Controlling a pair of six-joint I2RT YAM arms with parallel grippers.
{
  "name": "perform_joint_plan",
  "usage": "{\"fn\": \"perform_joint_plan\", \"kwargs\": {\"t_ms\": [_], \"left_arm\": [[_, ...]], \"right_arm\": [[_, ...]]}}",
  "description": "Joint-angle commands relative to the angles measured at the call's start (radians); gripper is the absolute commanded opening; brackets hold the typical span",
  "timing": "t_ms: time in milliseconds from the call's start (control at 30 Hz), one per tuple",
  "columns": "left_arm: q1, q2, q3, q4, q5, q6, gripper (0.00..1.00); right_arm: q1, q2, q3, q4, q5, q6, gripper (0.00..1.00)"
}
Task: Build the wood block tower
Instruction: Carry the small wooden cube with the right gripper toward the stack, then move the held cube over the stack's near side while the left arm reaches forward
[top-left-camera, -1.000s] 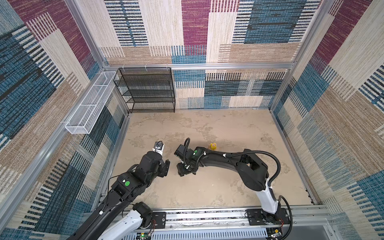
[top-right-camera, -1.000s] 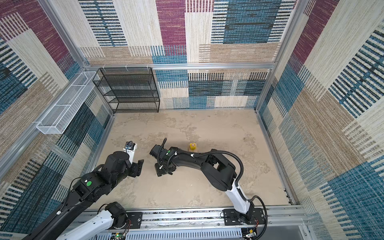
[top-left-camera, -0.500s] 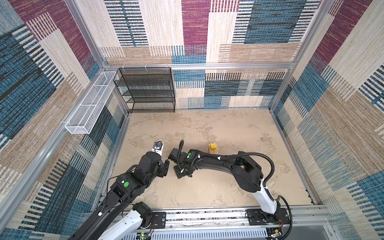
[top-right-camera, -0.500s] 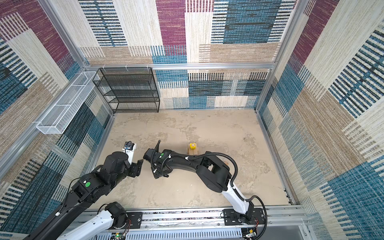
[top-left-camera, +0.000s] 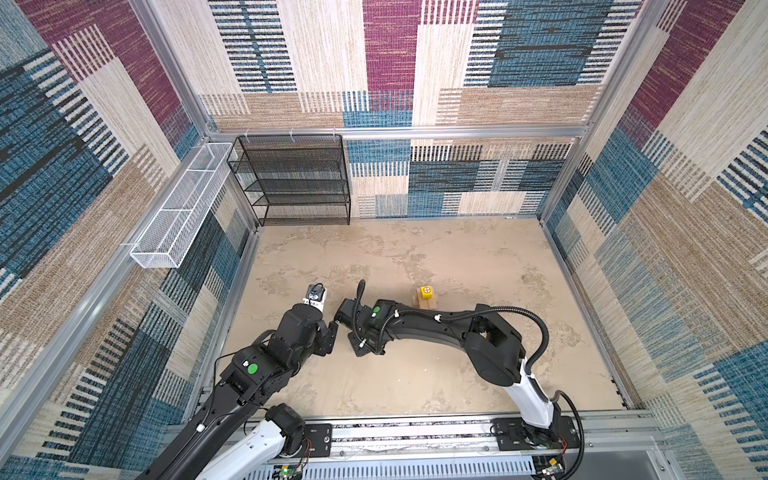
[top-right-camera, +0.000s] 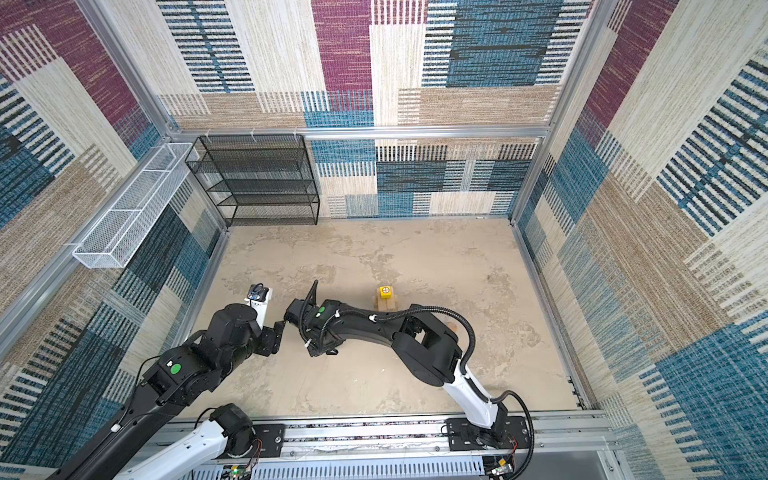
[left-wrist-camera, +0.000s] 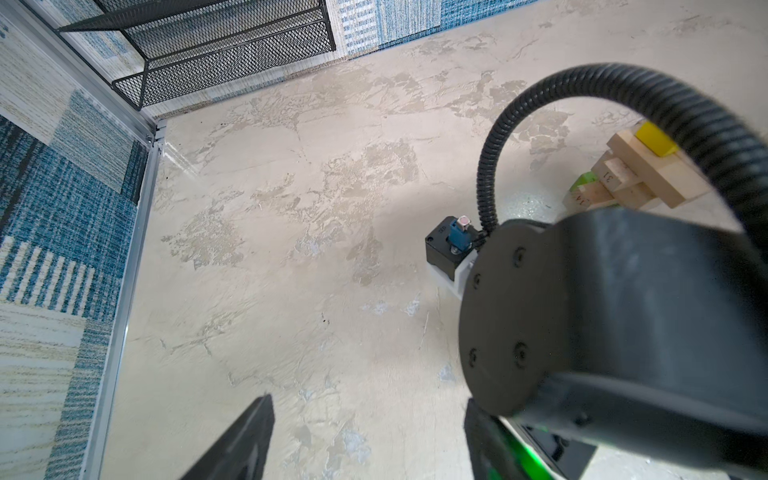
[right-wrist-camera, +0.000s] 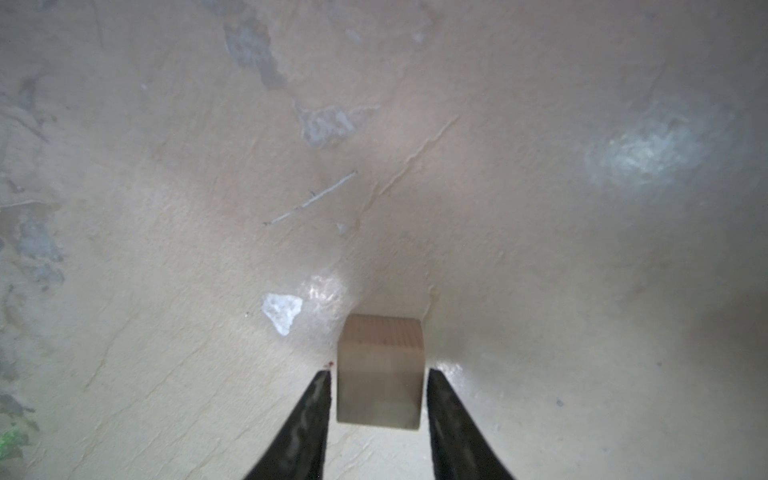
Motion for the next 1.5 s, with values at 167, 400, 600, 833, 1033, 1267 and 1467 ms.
{"fn": "perform_joint_plan", "kwargs": {"t_ms": [167, 400, 600, 833, 1033, 1267, 1467], "left_arm": [[0.001, 0.001, -0.002, 0.031, -0.014, 0.018, 0.77], [0.0, 0.001, 0.0, 0.03, -0.017, 0.016, 0.77], [0.0, 0.003, 0.0, 0.029, -0.017, 0.015, 0.77], [0.0, 0.0, 0.0, 0.03, -0.017, 0.015, 0.77], [0.0, -0.008, 0.002, 0.025, -0.029, 0.012, 0.76], [0.001, -0.04, 0.005, 0.044, 0.005, 0.018, 0.76], [-0.001, 0.042, 0.057, 0.058, 0.178, -0.03, 0.74]], "right_arm": [[0.013, -0.005, 0.009, -0.013, 0.034, -0.014, 0.39], [0.013, 0.008, 0.011, -0.033, 0.038, -0.005, 0.37], [0.012, 0.004, 0.007, -0.028, 0.036, 0.0, 0.34], [0.012, -0.009, 0.009, -0.038, 0.043, 0.007, 0.23], [0.012, -0.096, -0.035, 0.0, 0.036, 0.032, 0.14], [0.013, -0.259, -0.119, 0.016, 0.072, 0.075, 0.04], [0.011, -0.436, -0.231, -0.001, 0.139, 0.151, 0.0]]}}
